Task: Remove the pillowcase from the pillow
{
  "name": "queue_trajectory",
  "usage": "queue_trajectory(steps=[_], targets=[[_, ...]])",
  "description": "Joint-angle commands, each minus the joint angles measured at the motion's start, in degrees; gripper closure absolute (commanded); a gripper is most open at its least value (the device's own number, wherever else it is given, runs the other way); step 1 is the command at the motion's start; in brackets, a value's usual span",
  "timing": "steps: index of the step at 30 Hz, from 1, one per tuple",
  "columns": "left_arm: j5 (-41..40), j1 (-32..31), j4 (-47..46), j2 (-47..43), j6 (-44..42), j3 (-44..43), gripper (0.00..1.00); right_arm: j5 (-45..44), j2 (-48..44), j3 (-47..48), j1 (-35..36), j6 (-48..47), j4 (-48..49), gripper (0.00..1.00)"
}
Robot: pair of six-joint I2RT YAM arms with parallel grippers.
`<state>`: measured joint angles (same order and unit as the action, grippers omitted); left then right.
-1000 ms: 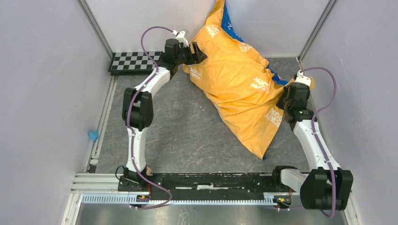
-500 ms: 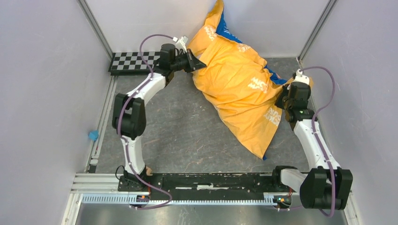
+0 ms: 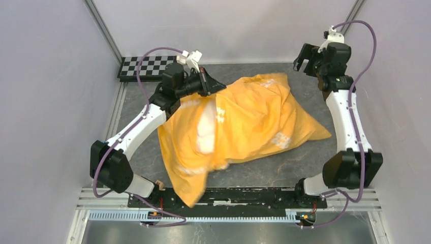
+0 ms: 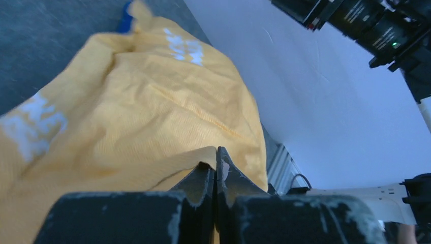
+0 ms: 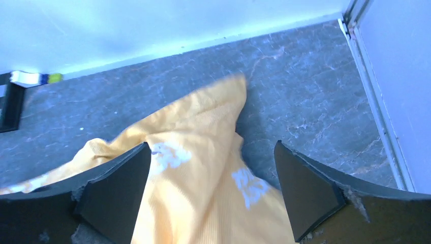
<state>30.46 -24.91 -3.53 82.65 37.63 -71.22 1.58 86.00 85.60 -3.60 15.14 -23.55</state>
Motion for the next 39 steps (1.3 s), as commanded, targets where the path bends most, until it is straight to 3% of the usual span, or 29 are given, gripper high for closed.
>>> queue_trajectory(steps=[1,6,11,16,18,23,31,33,39], targets=[[2.2,-1.1,-1.6,3.1,4.1,-1.6,0.95,6.6,-8.0,-2.9,-0.2,-2.4,1.9,0.02],[-1.6,-1.1,2.8,2.7,2.3,-1.1,0.81,14.0,-16.5,-11.7,2.8,-4.6,3.0,0.02],[-6.0,-1.1,8.5,-0.7,-0.5,0.4,0.63,21.4,-22.9,-21.2,13.4,-4.7,8.3,0.02],[-10.8,-1.1,13.6,-5.4,-1.2,3.1,0.29,23.6,-23.8,-26.6,25.0,-6.4,12.3,0.02],[-12.4,-1.1,16.5,-8.6,-1.9,4.7,0.21,22.0,-23.5,-27.0,28.9,-8.3,11.6,0.02],[-19.5,-1.3,25.6,-20.3,-2.6,10.3,0.1,12.7,-20.1,-22.9,39.7,-14.6,4.3,0.02],[-22.7,-1.2,37.9,-32.5,1.2,19.7,0.11,-2.3,-19.2,-24.9,48.9,-17.7,-0.3,0.02],[-24.2,-1.2,37.9,-34.5,5.9,23.4,0.12,-6.8,-19.0,-25.5,49.0,-17.4,-0.7,0.12],[-26.8,-1.2,30.8,-36.3,13.4,34.3,0.12,-20.9,-20.3,-27.5,49.0,-12.7,2.7,0.61]])
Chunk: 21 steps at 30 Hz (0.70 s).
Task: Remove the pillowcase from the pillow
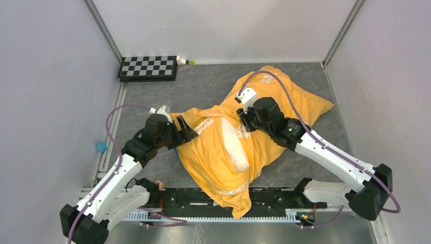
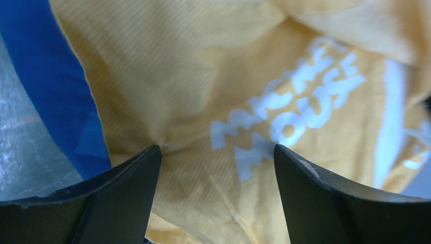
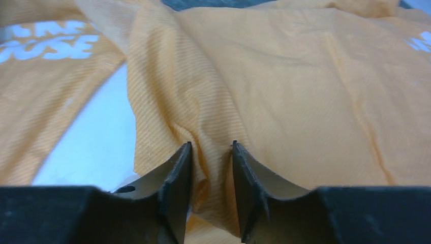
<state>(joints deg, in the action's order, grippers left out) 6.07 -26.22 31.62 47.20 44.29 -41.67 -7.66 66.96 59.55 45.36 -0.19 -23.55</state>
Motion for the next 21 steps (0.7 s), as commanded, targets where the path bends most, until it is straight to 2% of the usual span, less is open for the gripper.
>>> queue_trajectory(steps=[1,4,8,11,14,18,21], targets=[[-3.0,0.1,-6.7,-0.7,7.1,6.7,0.13,-12.3,-1.3,-1.7,0.1,2.8,3.2,0.7],[-1.7,1.4,-15.0,2.2,9.5,11.2,0.19,-14.5,-0.9,-1.2,0.1,3.8,2.4,0.99],[1.9,1.9,-28.1,10.9,9.5,12.0,0.21,-15.3,-3.5,-1.1,0.1,3.8,1.5,1.0],[3.9,1.9,-35.2,17.8,5.7,9.0,0.22,-15.4,-8.5,-3.7,0.1,3.3,3.4,1.0],[5.5,1.9,-42.0,24.5,5.3,5.8,0.22,-15.9,-11.2,-5.2,0.1,3.5,2.9,1.0],[3.3,1.9,-40.6,30.7,1.3,-2.7,0.24,-12.8,-13.8,-7.7,0.1,2.9,4.6,1.0],[-0.7,2.0,-33.5,29.4,-2.2,-7.4,0.21,-12.2,-15.0,-9.1,0.1,3.3,6.0,0.96]])
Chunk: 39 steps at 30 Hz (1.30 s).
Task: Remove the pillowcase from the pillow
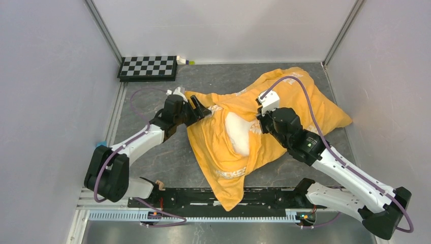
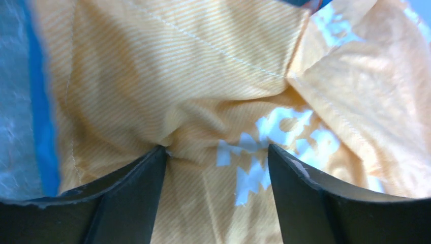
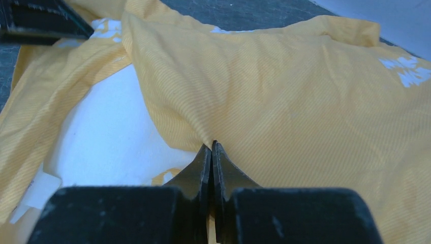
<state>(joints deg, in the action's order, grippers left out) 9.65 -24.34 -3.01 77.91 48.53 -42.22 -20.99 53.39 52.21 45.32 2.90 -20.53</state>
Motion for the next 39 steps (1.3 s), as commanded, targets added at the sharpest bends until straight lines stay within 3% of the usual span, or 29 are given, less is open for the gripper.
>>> queue_trajectory(steps=[1,6,11,17,19,23,27,29,33,39], targets=[[-6.3,0.0,4.0,-2.4,-7.4,-7.5,0.19,1.0,-1.4,-1.9,0.1,0.3,3.2,0.94],[-18.3,0.1,20.6,-13.5,-9.6,-7.6,0.0,-0.8,-0.5,-1.5,0.1,0.2,3.8,0.9],[-28.0,0.2,36.5,-27.6,-7.2,-7.2,0.0,-1.2,-2.0,-2.8,0.1,0.6,6.7,0.89],[-11.0,0.2,30.2,-42.5,-6.2,-1.3,0.0,-1.0,-2.4,-3.4,0.1,0.6,7.2,0.86],[-5.8,0.2,29.3,-43.4,-3.2,-1.0,0.0,-0.9,-2.4,-3.7,0.1,0.7,7.0,0.77],[0.0,-5.1,26.6,-38.3,1.6,-1.1,0.0,0.2,-2.6,-4.3,0.1,0.9,6.9,0.5],[-11.9,-18.8,26.7,-33.2,1.7,-4.5,0.0,0.8,-3.6,-4.5,0.1,0.9,6.8,0.18],[-15.9,-23.7,26.7,-30.4,1.8,-6.7,0.0,0.3,-4.3,-4.7,0.1,0.9,6.7,0.09],[-20.9,-30.4,27.9,-23.9,1.0,-11.4,0.0,-0.6,-5.3,-4.8,0.1,0.5,6.0,0.05],[-27.3,-35.3,30.5,-18.4,-0.9,-15.3,0.0,-1.8,-7.2,-5.8,0.1,0.5,5.9,0.05]])
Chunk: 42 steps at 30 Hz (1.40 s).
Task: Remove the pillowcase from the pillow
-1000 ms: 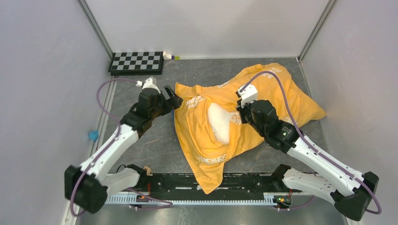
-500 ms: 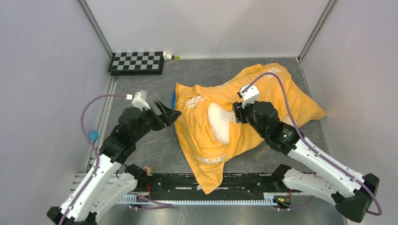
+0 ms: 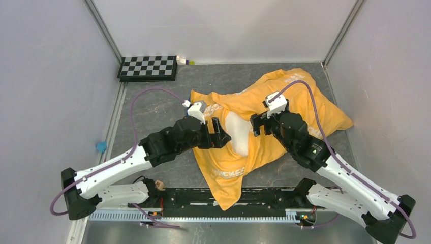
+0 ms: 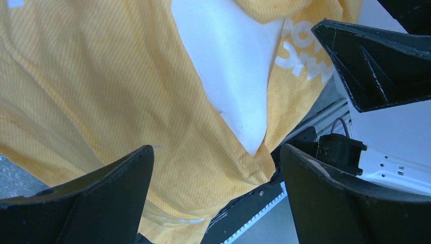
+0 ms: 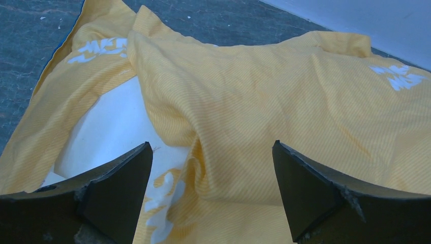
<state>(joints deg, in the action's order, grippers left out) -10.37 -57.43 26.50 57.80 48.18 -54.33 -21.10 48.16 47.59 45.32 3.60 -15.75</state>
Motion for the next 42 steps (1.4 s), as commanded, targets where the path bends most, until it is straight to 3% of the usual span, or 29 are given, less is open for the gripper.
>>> queue_trajectory(steps=[1,8,12,16,20,24,29,32,34,42], targets=[[-7.7,-2.4,1.1,2.4,-0.8,-3.4,0.0,-1.9,-2.3,-1.5,0.2,-0.2,1.2,0.05],[-10.5,-3.1,7.9,11.3,-3.7,-9.8,0.0,1.3,-3.5,-2.4,0.1,-0.3,2.4,0.04],[-11.7,-2.7,5.6,13.7,-3.8,-9.4,0.03,6.0,-3.3,-2.2,0.1,-0.4,2.8,0.03],[-12.1,-1.8,6.2,13.8,-1.8,-8.4,0.24,13.9,-3.1,-1.1,0.2,-1.0,2.7,0.03],[-11.8,0.4,5.0,8.9,0.0,-2.9,0.5,33.9,1.8,2.7,0.1,-3.1,0.2,0.05],[-8.3,4.0,2.9,3.8,0.4,3.0,0.76,37.0,6.7,5.8,0.3,-3.1,-1.7,0.12],[-4.9,6.7,1.1,1.3,1.2,7.6,0.87,43.4,10.6,6.8,0.5,-1.4,1.5,0.14],[-4.5,7.2,-0.9,-0.2,1.9,10.1,0.92,41.6,14.7,8.3,0.9,-0.3,0.7,0.13],[-4.1,7.2,-3.4,-1.0,2.5,12.1,0.93,37.1,16.9,9.0,1.2,0.2,-0.5,0.03],[-2.4,7.2,-7.3,0.1,2.8,14.8,0.98,28.6,22.2,8.8,4.4,2.4,-2.6,0.02]])
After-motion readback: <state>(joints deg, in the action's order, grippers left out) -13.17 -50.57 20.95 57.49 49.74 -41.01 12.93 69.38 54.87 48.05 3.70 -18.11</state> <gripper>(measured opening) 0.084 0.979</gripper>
